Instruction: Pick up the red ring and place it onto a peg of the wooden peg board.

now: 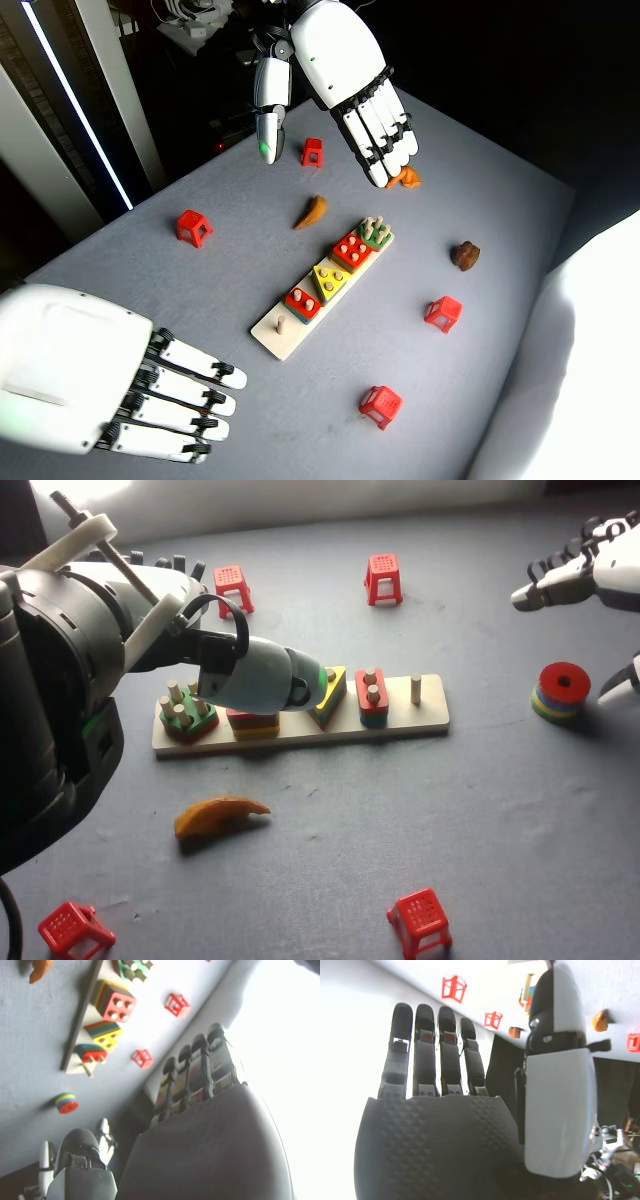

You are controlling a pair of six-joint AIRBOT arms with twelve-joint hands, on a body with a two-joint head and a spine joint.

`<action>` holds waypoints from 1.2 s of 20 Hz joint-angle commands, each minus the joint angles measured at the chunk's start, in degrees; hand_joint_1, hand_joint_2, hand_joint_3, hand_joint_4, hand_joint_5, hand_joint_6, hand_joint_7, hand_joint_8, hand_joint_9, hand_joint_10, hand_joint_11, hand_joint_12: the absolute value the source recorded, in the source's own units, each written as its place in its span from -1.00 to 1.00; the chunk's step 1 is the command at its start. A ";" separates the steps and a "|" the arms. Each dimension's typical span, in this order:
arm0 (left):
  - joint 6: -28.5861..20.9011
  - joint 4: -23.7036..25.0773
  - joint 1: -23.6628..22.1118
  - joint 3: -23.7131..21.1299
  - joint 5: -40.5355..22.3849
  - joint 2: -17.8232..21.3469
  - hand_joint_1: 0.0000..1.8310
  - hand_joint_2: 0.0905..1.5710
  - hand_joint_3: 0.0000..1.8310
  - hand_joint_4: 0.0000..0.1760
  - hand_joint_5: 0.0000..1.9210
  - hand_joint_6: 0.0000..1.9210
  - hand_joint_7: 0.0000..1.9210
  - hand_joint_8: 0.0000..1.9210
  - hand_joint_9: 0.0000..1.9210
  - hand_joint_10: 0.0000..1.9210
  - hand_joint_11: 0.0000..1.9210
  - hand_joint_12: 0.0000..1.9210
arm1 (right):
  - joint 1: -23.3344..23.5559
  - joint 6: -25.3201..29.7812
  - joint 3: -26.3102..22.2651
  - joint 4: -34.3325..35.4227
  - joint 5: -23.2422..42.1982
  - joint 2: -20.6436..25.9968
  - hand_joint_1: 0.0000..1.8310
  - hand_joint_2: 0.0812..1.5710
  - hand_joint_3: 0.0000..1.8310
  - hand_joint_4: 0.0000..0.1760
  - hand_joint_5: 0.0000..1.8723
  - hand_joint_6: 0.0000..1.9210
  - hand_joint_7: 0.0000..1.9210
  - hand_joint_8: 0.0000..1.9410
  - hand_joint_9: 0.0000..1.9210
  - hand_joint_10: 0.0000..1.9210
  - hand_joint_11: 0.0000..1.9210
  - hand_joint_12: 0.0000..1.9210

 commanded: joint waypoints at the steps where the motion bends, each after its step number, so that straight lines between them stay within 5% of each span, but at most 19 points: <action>1: -0.13 5.32 -0.59 0.14 0.33 -0.22 -1.00 0.24 -0.98 -1.00 -0.98 -1.00 -1.00 -1.00 -1.00 -1.00 -1.00 -1.00 | -0.02 0.04 1.24 -0.35 -3.39 -0.24 0.24 0.12 -1.00 -1.00 -0.65 -0.97 -0.61 -0.99 -0.65 -0.96 -1.00 0.01; 6: -0.13 5.47 -0.59 0.13 0.32 -0.24 -1.00 0.23 -0.99 -1.00 -1.00 -1.00 -1.00 -1.00 -1.00 -1.00 -1.00 -1.00 | -2.58 0.02 6.88 -0.35 -3.47 -4.33 0.27 0.10 -1.00 -1.00 -0.63 -0.98 -0.57 -0.99 -0.62 -0.95 -1.00 0.12; 20: -0.13 5.46 -0.59 -0.02 0.25 -0.34 -1.00 0.25 -0.99 -1.00 -0.96 -0.99 -0.99 -1.00 -1.00 -1.00 -1.00 -1.00 | -5.27 -2.25 10.91 -0.35 -4.12 -9.98 0.17 0.18 -0.99 -1.00 -0.58 -0.98 -0.54 -0.99 -0.61 -0.97 -1.00 0.18; 24: -0.13 5.46 -0.59 -0.05 0.18 -0.34 -1.00 0.25 -0.99 -1.00 -0.97 -0.99 -1.00 -1.00 -1.00 -1.00 -1.00 -1.00 | -5.38 -2.25 12.21 -0.35 -4.36 -11.07 0.15 0.15 -1.00 -1.00 -0.50 -0.96 -0.45 -0.97 -0.53 -0.94 -1.00 0.34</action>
